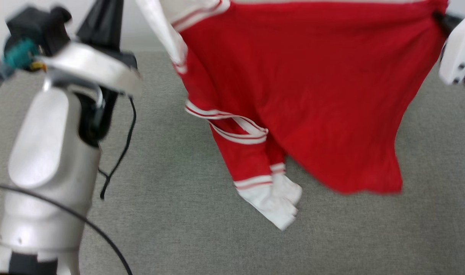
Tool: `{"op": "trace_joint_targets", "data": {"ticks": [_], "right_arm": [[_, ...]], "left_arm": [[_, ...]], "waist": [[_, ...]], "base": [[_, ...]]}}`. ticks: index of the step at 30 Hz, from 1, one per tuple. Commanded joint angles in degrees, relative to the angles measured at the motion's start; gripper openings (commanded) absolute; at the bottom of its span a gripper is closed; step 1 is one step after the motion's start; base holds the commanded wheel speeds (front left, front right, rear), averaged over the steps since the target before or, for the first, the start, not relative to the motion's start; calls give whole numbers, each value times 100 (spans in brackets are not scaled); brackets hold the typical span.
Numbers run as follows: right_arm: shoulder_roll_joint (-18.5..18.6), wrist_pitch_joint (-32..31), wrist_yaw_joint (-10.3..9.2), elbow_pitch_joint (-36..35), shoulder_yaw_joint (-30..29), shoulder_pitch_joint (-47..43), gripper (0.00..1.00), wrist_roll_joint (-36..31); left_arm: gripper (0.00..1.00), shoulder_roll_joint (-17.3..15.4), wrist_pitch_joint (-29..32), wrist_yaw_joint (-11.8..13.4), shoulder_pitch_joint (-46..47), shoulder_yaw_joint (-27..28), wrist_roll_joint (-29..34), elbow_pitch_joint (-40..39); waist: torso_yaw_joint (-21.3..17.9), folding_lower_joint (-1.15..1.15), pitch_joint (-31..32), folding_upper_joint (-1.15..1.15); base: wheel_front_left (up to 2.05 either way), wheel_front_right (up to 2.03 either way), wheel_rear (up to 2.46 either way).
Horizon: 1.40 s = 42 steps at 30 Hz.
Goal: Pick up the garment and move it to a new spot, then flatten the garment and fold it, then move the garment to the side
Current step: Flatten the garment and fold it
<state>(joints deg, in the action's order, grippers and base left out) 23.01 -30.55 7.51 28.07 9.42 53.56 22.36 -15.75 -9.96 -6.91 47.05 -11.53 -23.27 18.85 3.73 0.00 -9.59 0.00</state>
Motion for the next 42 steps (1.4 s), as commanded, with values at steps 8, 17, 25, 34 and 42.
{"op": "trace_joint_targets", "data": {"ticks": [8, 17, 25, 34, 42], "right_arm": [[-323, 693, -4, 291, -570, 1172, 0, -501], [-610, 1229, -5, 341, -999, 2552, 0, -807], [-611, 1379, -6, 340, -1163, 3653, 0, -949], [-700, 1610, -6, 622, -1083, 4273, 0, -986], [-713, 1836, -6, 1067, -845, 4231, 0, -814]], "left_arm": [[0, -129, -24, -34, 1766, 30, -56, 1158], [0, -543, -93, -38, 3703, -1, 182, 1941], [0, -913, -35, -45, 5039, -255, 396, 2147], [0, -1109, -145, -50, 5592, -509, 204, 2532], [0, -1145, -391, -51, 5295, -854, -175, 3035]], "waist": [[-235, 0, -474, 0], [-450, 0, -1353, 0], [-447, 0, -2301, 0], [-396, 0, -3156, 0], [-357, 0, -3314, 0]], "base": [[0, 0, 0], [0, 0, 0], [0, 0, 0], [0, 0, 0], [0, 0, 0]]}}
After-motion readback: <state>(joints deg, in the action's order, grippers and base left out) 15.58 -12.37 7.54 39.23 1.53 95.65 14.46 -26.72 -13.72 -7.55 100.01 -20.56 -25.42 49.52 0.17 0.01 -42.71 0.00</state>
